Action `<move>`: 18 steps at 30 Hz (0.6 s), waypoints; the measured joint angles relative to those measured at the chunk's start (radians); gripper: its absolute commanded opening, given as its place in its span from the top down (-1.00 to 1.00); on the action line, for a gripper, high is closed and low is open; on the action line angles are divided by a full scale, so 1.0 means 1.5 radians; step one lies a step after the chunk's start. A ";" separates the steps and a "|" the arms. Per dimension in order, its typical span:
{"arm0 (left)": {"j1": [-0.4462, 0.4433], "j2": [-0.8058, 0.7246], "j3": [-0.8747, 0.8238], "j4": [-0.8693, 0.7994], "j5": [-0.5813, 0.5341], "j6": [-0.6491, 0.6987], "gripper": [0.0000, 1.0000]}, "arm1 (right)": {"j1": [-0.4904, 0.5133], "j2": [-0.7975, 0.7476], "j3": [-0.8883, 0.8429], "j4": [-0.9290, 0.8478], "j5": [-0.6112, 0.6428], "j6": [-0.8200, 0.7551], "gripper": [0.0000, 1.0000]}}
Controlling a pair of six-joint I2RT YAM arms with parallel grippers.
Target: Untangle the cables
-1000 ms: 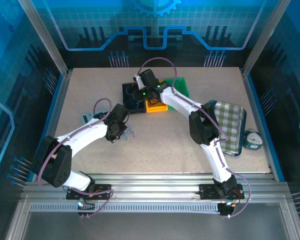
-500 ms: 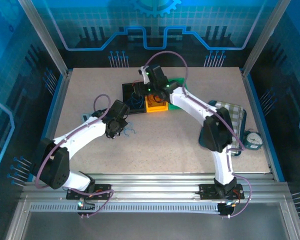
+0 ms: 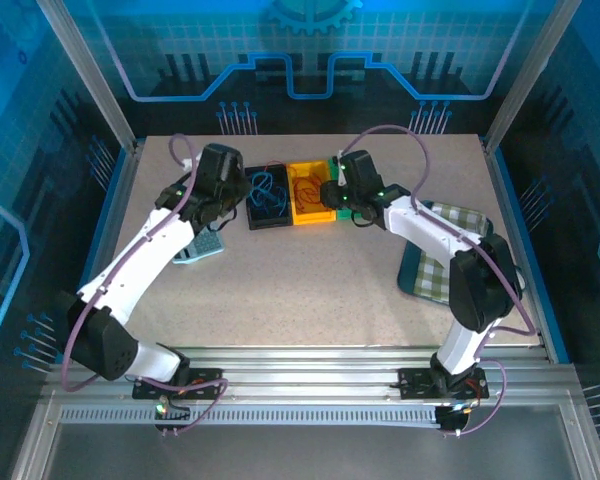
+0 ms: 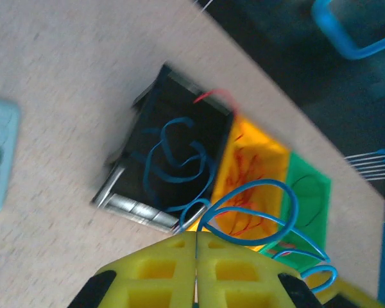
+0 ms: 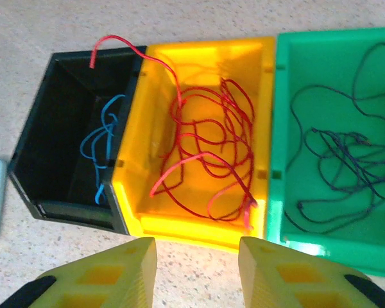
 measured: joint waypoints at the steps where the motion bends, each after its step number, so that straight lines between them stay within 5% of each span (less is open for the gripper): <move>1: 0.002 0.014 0.017 0.009 -0.003 0.006 1.00 | 0.000 -0.005 -0.004 0.000 0.000 0.001 0.23; 18: 0.007 0.347 0.217 -0.003 -0.106 0.037 1.00 | -0.003 -0.091 -0.023 -0.002 -0.001 -0.031 0.23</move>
